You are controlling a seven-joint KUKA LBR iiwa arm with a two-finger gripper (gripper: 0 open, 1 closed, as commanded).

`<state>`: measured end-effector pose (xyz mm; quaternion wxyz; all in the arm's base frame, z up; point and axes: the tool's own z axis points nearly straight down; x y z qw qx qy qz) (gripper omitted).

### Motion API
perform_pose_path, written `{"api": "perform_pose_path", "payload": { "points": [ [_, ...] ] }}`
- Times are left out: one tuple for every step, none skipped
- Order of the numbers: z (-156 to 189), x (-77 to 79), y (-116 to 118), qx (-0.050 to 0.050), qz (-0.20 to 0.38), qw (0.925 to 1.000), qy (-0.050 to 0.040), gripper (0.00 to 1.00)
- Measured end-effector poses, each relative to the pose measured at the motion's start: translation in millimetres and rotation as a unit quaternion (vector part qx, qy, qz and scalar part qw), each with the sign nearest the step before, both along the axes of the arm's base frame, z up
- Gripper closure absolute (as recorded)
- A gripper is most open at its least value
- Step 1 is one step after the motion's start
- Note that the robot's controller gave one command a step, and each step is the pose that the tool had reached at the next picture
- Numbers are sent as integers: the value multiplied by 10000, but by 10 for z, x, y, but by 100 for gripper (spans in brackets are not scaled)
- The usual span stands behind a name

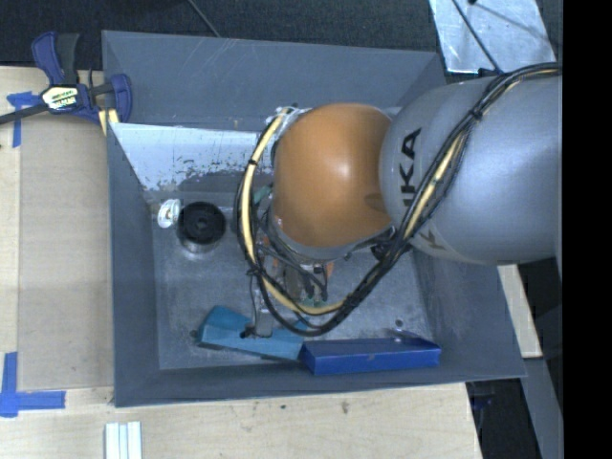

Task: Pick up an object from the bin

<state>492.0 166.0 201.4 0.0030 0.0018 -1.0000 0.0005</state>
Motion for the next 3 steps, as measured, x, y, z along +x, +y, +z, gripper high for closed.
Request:
{"api": "perform_pose_path", "payload": {
  "points": [
    [46,18,-8,11,-18,10000,-42,0],
    [-159,253,-258,17,-196,9998,-48,0],
    [-328,409,-516,-7,-509,9987,-27,0]
  ]
}}
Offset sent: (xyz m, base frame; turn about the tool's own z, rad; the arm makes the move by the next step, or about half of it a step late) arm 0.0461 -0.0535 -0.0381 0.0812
